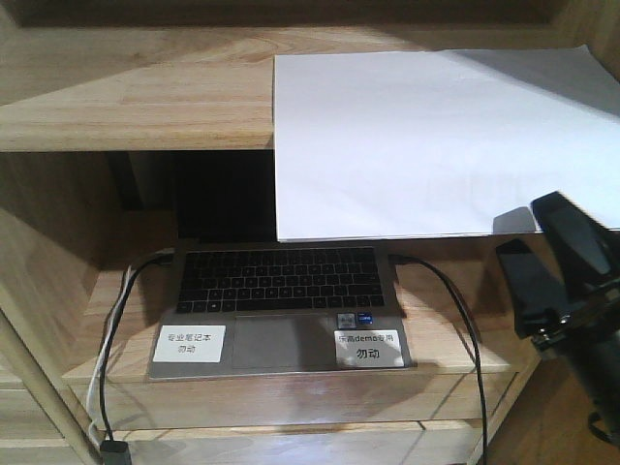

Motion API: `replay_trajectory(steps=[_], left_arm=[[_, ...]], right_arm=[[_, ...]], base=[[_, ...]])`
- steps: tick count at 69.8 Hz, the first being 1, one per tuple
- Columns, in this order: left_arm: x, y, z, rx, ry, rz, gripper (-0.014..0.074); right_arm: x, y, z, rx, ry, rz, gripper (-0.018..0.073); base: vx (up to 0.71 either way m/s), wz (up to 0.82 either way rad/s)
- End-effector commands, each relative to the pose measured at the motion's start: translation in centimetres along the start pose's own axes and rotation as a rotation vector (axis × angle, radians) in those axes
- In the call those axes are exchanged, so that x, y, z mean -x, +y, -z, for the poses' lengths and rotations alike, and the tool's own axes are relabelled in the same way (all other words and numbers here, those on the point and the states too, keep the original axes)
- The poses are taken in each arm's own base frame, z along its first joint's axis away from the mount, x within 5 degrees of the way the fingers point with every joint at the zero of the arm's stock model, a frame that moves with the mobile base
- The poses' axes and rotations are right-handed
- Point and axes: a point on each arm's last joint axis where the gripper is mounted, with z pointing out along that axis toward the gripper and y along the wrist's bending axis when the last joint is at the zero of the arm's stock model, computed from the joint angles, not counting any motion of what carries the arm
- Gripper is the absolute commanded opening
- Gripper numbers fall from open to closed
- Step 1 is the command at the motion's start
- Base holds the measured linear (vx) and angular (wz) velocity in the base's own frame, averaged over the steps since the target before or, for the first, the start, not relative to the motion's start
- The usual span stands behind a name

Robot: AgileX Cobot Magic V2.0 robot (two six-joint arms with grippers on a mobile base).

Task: Grab stapler and paper to desk for stapling

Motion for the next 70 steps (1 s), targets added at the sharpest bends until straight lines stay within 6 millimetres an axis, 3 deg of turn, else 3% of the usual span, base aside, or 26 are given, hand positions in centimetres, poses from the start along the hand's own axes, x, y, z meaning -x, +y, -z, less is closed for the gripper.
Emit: replay_trajectory(steps=[1, 18, 27, 51, 70], left_arm=[[1.7, 0.3, 0.0, 0.019, -0.124, 0.005, -0.0006], [1.7, 0.3, 0.0, 0.019, -0.124, 0.005, -0.0006], [1.7, 0.3, 0.0, 0.019, -0.124, 0.005, -0.0006], [1.7, 0.3, 0.0, 0.019, -0.124, 0.005, -0.0006], [1.7, 0.3, 0.0, 0.019, -0.124, 0.005, -0.0006]], right_arm=[[0.5, 2.3, -0.4, 0.22, -0.056, 0.0, 0.0586], [0.9, 2.7, -0.9, 0.236, -0.088, -0.005, 0.0586], [1.1, 3.9, -2.0, 0.283, -0.103, 0.02, 0.0586], [1.0, 4.3, -4.6, 0.294, -0.111, 0.008, 0.0584], [1.1, 4.8, -4.9, 0.317, -0.11, 0.009, 0.0554]], base=[[0.0, 0.0], [0.0, 0.0], [0.0, 0.0], [0.0, 0.0], [0.0, 0.0]])
